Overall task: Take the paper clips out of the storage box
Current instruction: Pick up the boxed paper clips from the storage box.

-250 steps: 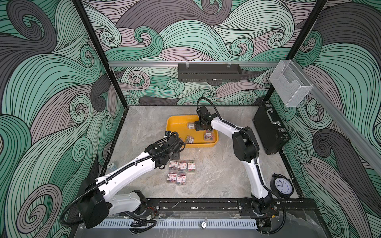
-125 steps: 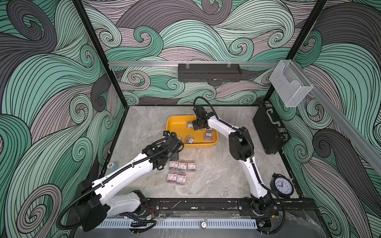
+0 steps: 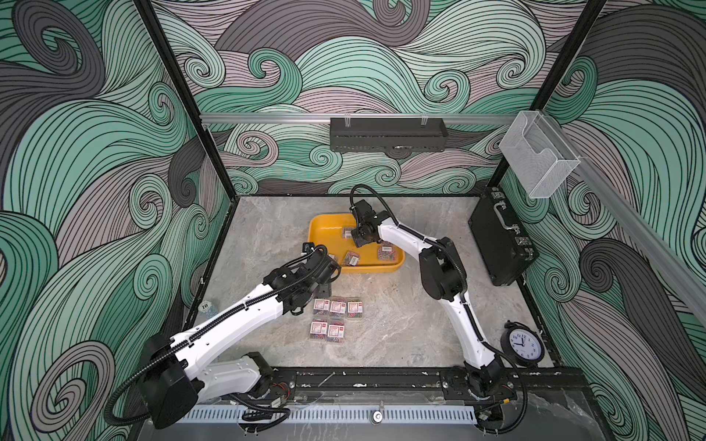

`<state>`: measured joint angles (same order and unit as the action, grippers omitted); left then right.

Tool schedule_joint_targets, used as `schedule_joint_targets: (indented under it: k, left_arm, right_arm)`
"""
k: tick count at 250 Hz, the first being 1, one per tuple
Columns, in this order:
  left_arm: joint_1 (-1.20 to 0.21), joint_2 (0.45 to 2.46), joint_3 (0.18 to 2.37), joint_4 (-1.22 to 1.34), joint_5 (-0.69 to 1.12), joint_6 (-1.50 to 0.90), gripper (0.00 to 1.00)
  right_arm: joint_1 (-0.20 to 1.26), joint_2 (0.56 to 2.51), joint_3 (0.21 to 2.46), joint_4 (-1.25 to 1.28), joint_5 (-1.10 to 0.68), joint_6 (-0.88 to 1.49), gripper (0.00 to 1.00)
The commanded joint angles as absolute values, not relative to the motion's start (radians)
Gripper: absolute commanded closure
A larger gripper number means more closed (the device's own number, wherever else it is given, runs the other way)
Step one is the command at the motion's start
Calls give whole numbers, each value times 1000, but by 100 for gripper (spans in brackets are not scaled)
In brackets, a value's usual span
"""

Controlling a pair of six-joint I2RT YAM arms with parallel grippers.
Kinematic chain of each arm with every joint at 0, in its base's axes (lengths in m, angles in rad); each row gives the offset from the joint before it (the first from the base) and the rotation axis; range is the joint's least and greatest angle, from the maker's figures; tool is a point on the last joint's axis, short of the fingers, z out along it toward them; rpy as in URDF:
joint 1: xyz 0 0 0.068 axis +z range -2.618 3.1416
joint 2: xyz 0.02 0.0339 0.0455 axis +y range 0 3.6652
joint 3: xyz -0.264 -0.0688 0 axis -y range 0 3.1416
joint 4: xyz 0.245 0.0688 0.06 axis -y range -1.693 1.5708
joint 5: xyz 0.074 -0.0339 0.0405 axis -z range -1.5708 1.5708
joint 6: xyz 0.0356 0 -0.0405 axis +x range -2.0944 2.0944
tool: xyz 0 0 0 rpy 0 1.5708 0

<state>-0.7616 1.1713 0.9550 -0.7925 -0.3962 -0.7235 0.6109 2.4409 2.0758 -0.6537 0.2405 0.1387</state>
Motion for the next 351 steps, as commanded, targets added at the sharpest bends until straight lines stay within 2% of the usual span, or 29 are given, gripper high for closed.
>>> schedule_joint_targets:
  k: [1, 179, 219, 286, 351]
  left_arm:
    - [-755, 1148, 964, -828, -410, -721, 31]
    - [-756, 1156, 969, -827, -402, -710, 31]
    - [-756, 1161, 975, -825, -401, -702, 31]
    - [-756, 1178, 985, -811, -394, -693, 31]
    - [-755, 1187, 986, -796, -378, -690, 31]
  right_arm:
    - [604, 2464, 2097, -691, 282, 175, 29]
    - [558, 2535, 2198, -699, 154, 257, 36]
    - [555, 2537, 2206, -702, 139, 256, 41]
    - [556, 2483, 2183, -719, 136, 244, 47]
    - [568, 2348, 2085, -703, 179, 216, 48]
